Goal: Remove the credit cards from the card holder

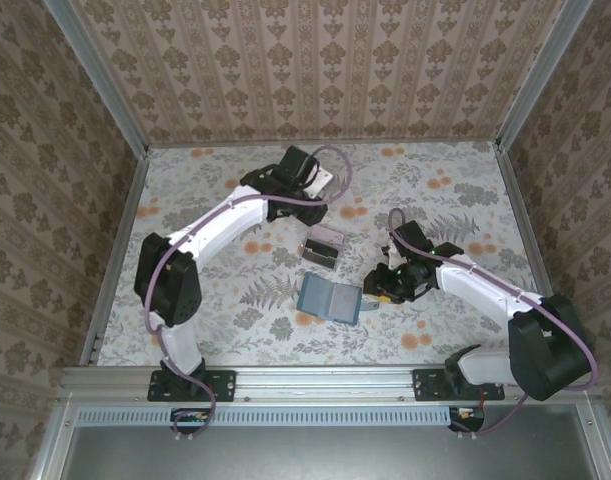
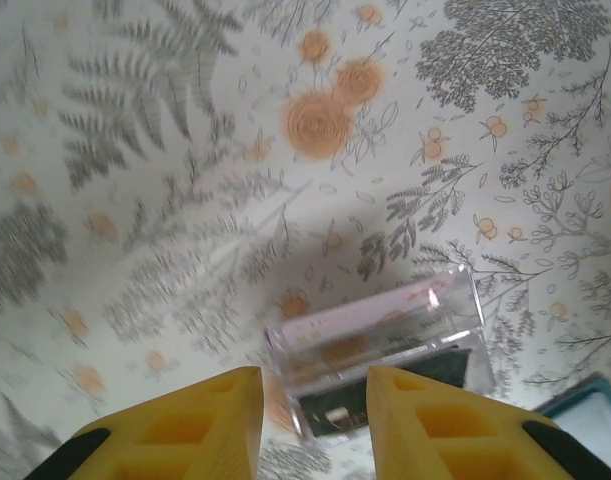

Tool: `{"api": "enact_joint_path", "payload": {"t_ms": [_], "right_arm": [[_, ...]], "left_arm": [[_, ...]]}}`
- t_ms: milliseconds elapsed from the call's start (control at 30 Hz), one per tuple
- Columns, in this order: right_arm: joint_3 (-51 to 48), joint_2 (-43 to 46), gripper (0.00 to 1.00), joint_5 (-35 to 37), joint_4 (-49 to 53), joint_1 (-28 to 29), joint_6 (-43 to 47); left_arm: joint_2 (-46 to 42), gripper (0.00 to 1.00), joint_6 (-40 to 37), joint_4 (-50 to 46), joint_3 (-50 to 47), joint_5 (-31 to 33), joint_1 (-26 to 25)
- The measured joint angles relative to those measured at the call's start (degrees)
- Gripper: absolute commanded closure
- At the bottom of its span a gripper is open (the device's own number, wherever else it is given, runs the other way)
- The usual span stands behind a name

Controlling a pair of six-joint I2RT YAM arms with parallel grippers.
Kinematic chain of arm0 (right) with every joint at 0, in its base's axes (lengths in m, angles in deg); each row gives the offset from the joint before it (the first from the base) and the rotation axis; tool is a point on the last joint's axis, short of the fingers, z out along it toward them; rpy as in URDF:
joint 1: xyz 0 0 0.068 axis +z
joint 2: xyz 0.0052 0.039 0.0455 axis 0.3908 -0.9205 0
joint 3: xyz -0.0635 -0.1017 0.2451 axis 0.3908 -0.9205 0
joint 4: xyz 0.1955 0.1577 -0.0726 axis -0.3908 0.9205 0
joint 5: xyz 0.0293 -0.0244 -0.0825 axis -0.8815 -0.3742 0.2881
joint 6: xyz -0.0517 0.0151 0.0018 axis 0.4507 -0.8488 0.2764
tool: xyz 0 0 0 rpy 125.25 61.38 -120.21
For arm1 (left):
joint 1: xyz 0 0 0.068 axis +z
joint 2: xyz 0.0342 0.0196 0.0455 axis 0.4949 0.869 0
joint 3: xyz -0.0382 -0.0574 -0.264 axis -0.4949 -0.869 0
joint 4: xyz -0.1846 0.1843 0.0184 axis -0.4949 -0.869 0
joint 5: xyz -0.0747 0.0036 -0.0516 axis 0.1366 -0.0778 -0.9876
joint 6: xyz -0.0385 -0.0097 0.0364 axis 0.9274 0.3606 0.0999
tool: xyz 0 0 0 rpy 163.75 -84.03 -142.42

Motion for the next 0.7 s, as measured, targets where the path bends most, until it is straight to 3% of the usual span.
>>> {"api": "enact_joint_path", "payload": {"t_ms": [267, 700], "right_arm": [[-1.5, -1.7, 0.66, -0.3, -2.8, 0.9, -1.2], [-2.3, -7.7, 0.70, -0.1, -5.3, 1.1, -0.9]], "left_arm": [[-4.0, 0.72, 17.5, 4.7, -7.5, -3.6, -2.0], [-5.2, 0.70, 32.8, 9.7, -17.7, -9.9, -11.4]]}}
